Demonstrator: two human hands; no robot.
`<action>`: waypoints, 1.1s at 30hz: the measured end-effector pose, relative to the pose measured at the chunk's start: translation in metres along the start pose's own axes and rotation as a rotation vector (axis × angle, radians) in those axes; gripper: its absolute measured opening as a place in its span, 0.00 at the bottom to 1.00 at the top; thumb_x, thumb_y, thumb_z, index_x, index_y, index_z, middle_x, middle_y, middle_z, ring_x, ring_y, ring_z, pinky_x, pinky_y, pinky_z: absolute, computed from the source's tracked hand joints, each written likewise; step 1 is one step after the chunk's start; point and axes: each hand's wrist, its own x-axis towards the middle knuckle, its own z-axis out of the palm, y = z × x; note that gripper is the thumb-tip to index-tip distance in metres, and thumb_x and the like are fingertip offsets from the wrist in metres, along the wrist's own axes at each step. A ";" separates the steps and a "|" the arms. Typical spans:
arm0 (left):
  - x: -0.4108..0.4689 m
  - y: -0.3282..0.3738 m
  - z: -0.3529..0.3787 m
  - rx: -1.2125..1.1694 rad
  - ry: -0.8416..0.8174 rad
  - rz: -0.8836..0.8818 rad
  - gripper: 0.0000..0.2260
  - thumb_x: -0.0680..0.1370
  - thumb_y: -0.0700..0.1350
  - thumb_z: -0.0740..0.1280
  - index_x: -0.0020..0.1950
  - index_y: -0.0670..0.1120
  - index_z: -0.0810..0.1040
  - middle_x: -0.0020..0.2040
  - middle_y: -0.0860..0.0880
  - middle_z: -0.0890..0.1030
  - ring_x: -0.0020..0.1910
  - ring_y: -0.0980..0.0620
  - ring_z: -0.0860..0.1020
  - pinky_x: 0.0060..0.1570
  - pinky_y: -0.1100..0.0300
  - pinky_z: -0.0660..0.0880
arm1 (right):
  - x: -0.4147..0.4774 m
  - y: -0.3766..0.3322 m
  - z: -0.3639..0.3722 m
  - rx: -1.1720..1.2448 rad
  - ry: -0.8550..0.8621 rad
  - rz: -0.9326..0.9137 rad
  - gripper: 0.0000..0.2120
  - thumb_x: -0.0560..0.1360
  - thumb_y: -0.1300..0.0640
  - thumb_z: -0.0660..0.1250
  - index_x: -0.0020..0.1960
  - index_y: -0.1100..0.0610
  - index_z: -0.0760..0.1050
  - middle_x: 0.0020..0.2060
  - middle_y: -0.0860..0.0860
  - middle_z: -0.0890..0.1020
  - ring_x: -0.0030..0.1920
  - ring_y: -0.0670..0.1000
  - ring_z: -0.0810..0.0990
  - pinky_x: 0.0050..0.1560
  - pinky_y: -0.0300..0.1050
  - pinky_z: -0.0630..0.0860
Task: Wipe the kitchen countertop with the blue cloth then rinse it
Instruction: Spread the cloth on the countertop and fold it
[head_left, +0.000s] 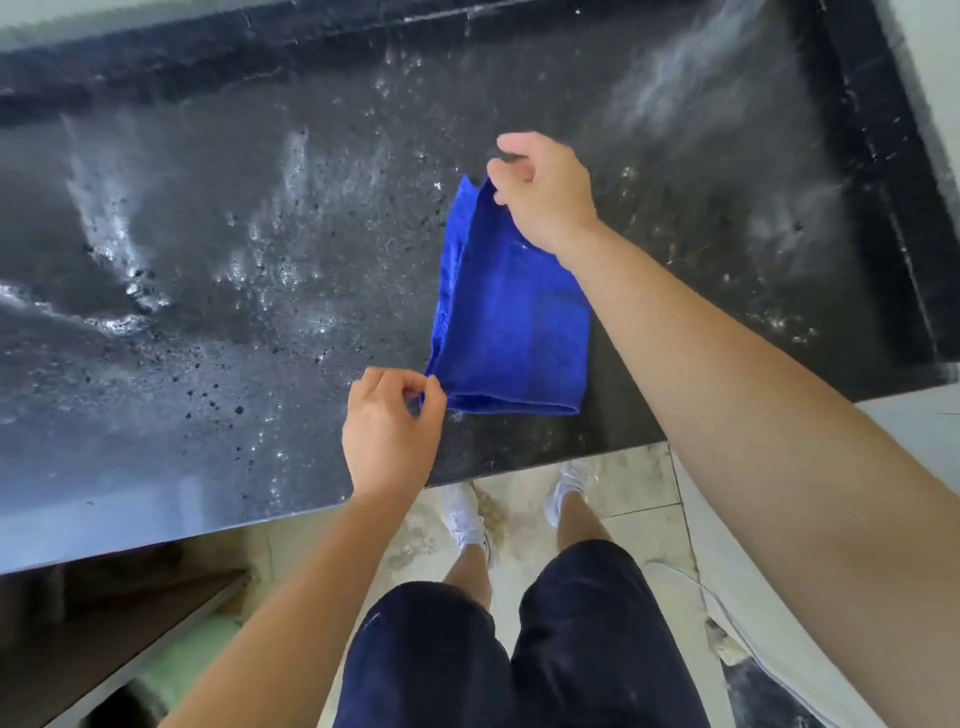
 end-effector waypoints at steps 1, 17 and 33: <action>0.003 -0.007 0.001 0.067 -0.022 -0.019 0.07 0.79 0.49 0.66 0.43 0.49 0.79 0.46 0.55 0.76 0.51 0.52 0.74 0.43 0.60 0.66 | -0.003 0.003 0.008 -0.018 -0.069 0.035 0.19 0.80 0.52 0.63 0.69 0.54 0.73 0.57 0.48 0.81 0.56 0.46 0.81 0.60 0.41 0.75; 0.035 -0.023 0.032 0.210 -0.138 0.782 0.10 0.75 0.50 0.71 0.49 0.44 0.83 0.47 0.45 0.78 0.43 0.44 0.74 0.42 0.50 0.75 | -0.161 0.096 -0.044 -0.443 -0.172 -0.263 0.15 0.73 0.45 0.71 0.57 0.50 0.81 0.48 0.47 0.78 0.45 0.45 0.78 0.50 0.42 0.75; 0.039 -0.033 0.013 0.267 -0.095 0.837 0.08 0.69 0.36 0.68 0.43 0.45 0.84 0.39 0.49 0.81 0.36 0.46 0.76 0.38 0.51 0.73 | -0.171 0.109 -0.047 -0.496 -0.197 -0.406 0.10 0.70 0.60 0.69 0.50 0.54 0.82 0.39 0.47 0.81 0.42 0.50 0.79 0.43 0.47 0.79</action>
